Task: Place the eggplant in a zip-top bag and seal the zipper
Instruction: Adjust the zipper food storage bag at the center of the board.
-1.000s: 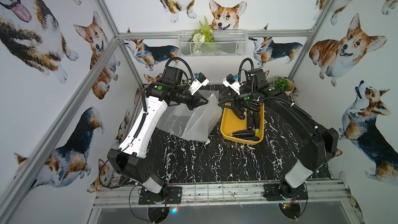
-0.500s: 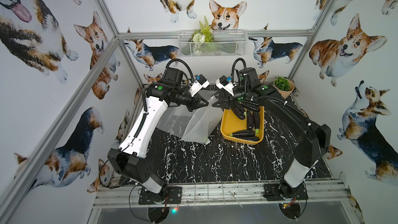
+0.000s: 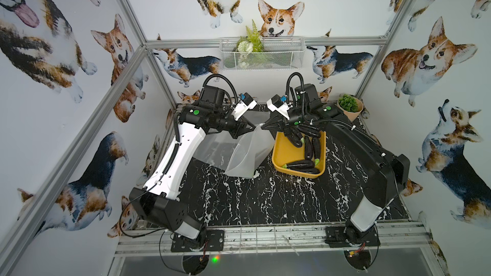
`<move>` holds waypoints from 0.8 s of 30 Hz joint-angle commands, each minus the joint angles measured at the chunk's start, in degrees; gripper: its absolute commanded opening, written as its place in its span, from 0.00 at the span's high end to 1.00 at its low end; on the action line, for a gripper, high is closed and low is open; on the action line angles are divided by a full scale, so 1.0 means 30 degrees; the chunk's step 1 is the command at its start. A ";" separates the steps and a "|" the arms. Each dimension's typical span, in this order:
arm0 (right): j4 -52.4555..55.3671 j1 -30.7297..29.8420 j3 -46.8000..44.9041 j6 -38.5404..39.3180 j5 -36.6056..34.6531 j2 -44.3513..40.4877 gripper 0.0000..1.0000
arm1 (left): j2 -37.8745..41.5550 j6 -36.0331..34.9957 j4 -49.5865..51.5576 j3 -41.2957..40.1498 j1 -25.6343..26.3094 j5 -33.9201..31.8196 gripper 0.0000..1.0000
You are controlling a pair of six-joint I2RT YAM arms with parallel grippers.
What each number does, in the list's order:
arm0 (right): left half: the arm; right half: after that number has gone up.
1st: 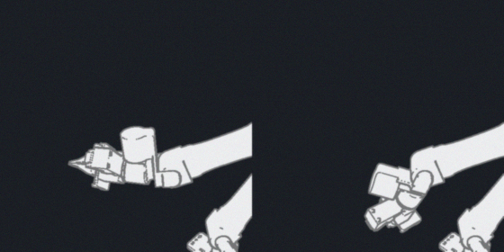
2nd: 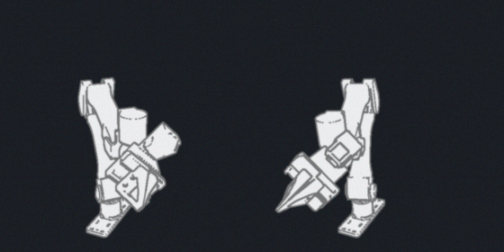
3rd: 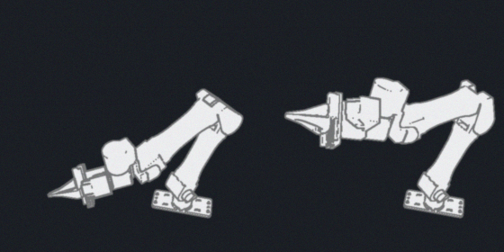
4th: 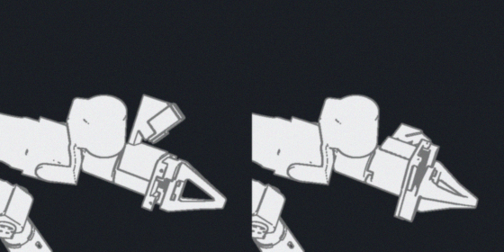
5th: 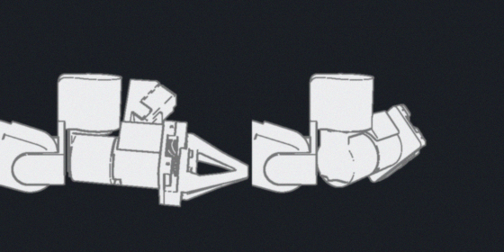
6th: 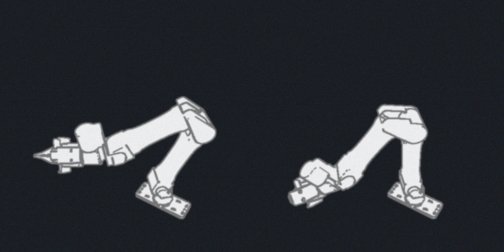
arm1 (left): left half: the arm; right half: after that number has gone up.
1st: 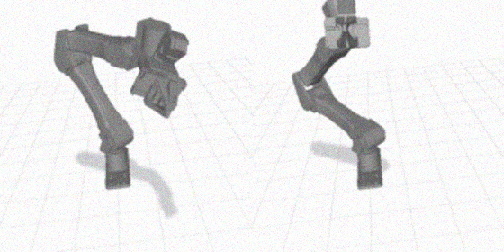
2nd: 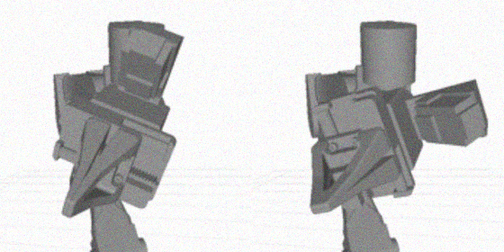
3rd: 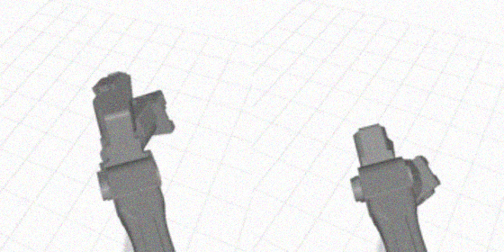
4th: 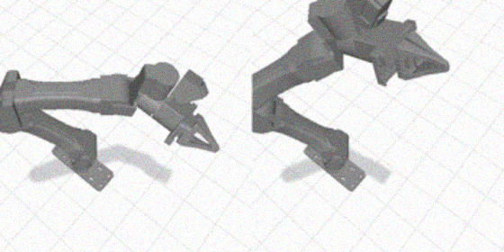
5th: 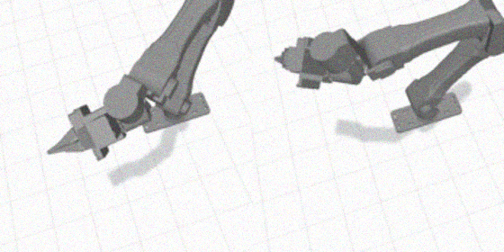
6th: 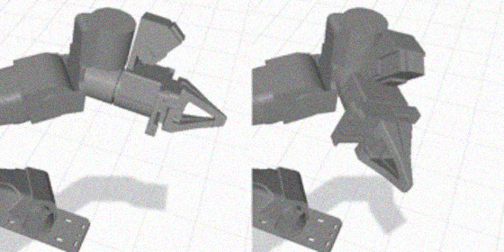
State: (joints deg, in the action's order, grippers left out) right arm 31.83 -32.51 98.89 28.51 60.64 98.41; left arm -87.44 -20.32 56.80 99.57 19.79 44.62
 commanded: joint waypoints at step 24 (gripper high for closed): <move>-0.1519 0.0100 -0.0840 -0.1230 0.0680 -0.0022 1.00 | 0.0774 0.2186 -0.2068 0.0121 -0.0231 -0.2073 0.56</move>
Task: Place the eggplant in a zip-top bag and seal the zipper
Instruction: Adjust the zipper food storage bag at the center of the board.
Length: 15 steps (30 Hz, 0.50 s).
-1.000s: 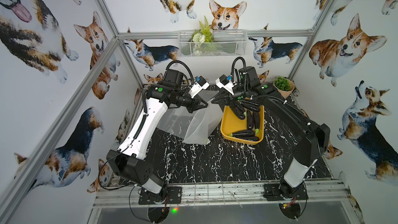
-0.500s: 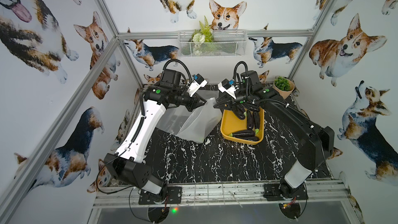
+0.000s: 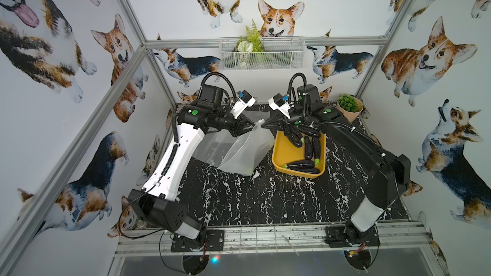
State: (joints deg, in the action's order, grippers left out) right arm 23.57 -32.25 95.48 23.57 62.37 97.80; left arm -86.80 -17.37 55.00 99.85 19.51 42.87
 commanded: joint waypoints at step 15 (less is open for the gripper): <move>0.0368 -0.0104 0.0033 -0.0900 -0.0402 0.0234 1.00 | 0.1019 0.2649 -0.4526 -0.1141 0.1133 -0.0420 0.46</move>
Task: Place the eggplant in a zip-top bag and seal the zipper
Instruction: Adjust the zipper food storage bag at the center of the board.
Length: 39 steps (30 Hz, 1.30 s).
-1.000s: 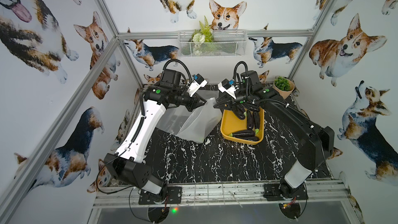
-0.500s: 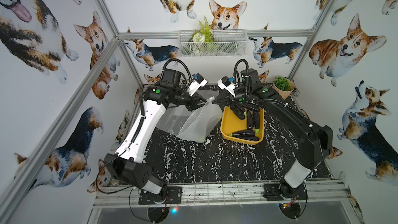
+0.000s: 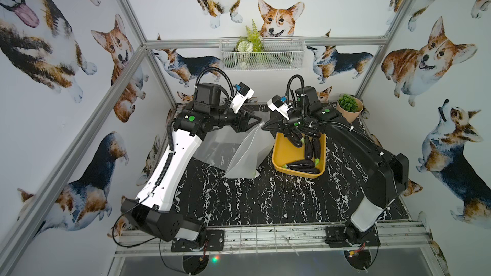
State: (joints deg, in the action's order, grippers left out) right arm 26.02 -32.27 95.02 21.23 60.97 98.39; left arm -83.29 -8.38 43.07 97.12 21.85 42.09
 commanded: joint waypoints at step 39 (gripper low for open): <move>0.0365 -0.0134 0.1050 -0.0085 -0.0320 0.0635 1.00 | -0.0335 -0.1764 0.1390 -0.0138 0.0714 -0.1451 1.00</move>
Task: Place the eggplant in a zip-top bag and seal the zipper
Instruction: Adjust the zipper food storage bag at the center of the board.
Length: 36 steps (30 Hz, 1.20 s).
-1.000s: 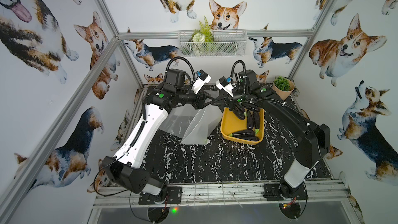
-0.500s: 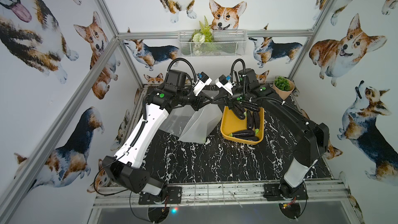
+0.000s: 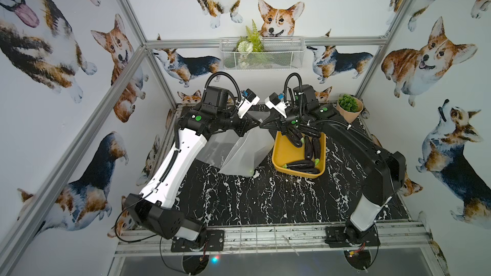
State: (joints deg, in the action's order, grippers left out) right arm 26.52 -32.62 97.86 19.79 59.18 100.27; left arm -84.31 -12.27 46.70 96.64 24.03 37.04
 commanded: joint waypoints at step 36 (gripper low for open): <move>-0.7757 0.1159 -0.4013 -0.4716 0.0362 -0.2539 1.00 | 0.0506 -0.1043 0.1016 -0.0646 -0.0076 -0.0576 1.00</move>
State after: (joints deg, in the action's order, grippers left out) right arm 11.14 -29.98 86.70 10.35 62.13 93.95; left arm -83.66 -14.39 48.18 95.00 24.03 37.87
